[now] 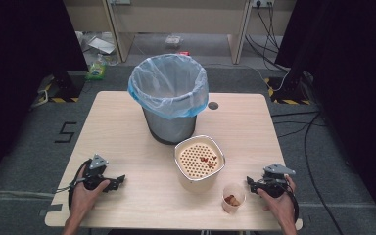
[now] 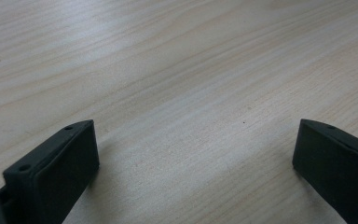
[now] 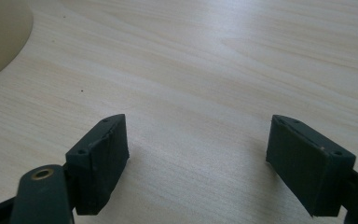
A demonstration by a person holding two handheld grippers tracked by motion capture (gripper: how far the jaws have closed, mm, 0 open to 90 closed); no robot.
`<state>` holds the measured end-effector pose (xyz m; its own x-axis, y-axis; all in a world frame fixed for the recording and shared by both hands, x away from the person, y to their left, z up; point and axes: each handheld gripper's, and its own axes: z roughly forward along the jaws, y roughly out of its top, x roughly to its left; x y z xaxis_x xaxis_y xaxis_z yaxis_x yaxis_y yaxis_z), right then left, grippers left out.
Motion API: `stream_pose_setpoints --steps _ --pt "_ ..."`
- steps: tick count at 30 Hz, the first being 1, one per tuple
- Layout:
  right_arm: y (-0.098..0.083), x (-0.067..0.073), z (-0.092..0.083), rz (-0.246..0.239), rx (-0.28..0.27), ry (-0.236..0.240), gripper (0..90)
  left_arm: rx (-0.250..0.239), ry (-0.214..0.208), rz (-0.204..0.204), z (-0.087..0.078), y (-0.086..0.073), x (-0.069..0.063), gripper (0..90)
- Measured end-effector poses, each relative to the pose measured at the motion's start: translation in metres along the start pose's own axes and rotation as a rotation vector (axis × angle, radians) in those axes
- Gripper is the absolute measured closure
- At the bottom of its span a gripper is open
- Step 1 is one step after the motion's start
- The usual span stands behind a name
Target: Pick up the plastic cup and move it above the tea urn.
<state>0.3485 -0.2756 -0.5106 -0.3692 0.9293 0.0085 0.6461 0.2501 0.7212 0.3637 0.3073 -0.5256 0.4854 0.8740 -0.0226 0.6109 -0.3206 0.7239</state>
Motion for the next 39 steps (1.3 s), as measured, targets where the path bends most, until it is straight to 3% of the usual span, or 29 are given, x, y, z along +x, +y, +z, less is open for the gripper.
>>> stream_pose_setpoints --steps 7,13,21,25,33,39 --pt "0.004 0.005 -0.012 -0.002 -0.024 -0.020 22.4 0.000 0.000 0.000 0.000 0.000 0.000 0.0" --pt "0.003 0.013 -0.019 -0.012 -0.020 -0.010 23.8 0.000 0.000 0.000 0.000 0.000 0.000 0.0" --pt "0.004 0.029 -0.045 0.020 -0.044 -0.005 24.7 0.000 0.000 0.000 0.000 0.000 0.000 0.0" --pt "0.008 0.033 -0.059 -0.001 -0.066 -0.002 25.9 0.000 0.000 0.000 0.000 0.000 0.000 0.0" --pt "0.019 0.036 -0.089 0.007 -0.106 -0.013 26.0 0.000 -0.001 0.001 0.000 0.000 0.000 0.0" --pt "0.020 0.047 -0.094 0.001 -0.104 0.017 27.2 0.000 -0.001 0.001 0.000 0.000 0.000 0.0"
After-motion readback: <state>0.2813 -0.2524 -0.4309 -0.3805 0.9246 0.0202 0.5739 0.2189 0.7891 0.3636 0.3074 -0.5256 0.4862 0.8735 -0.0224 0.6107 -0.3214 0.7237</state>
